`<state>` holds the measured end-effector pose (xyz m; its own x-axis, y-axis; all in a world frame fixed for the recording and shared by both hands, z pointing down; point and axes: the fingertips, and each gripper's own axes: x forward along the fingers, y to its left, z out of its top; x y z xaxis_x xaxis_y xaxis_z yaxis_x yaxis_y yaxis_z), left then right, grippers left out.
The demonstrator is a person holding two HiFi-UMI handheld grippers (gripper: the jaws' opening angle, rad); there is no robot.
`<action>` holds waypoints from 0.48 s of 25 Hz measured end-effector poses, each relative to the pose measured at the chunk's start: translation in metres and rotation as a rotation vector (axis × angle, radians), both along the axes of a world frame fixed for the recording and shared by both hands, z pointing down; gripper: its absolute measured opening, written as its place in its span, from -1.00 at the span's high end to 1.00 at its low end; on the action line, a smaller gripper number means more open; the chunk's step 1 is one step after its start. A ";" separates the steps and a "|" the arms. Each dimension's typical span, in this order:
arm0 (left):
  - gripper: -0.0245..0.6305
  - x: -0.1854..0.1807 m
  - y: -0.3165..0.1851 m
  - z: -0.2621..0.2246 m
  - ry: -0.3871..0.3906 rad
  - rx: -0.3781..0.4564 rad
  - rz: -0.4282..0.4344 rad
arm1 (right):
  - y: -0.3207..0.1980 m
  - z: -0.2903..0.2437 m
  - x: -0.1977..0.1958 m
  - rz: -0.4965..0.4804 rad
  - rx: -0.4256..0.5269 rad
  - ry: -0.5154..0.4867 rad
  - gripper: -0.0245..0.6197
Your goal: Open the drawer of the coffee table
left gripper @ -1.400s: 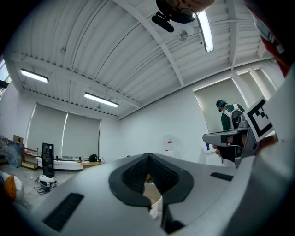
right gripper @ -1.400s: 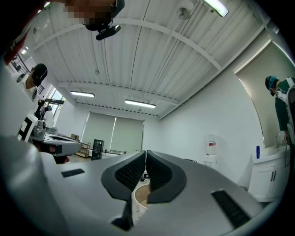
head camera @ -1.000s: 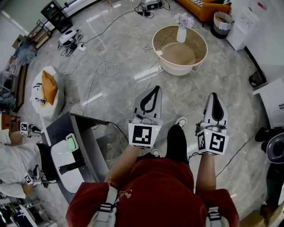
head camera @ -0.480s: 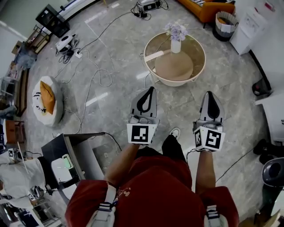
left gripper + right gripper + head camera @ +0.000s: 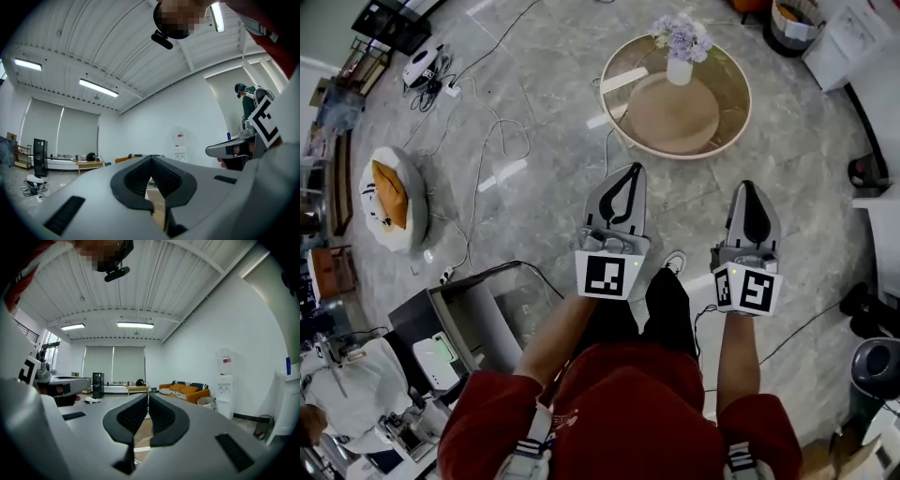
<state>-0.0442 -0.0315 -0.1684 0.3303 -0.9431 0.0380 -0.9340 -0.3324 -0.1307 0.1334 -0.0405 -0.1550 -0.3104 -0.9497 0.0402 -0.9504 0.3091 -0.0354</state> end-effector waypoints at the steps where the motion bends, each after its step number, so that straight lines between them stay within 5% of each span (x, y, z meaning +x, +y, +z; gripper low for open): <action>1: 0.89 -0.001 -0.009 0.009 -0.007 0.026 0.012 | -0.007 0.014 -0.003 0.005 -0.011 0.000 0.85; 5: 0.89 -0.011 -0.027 0.079 -0.004 0.066 0.036 | -0.016 0.107 -0.020 0.015 -0.074 0.031 0.85; 12: 0.89 -0.037 -0.026 0.302 0.014 0.015 0.064 | -0.007 0.340 -0.048 -0.027 -0.144 0.088 0.85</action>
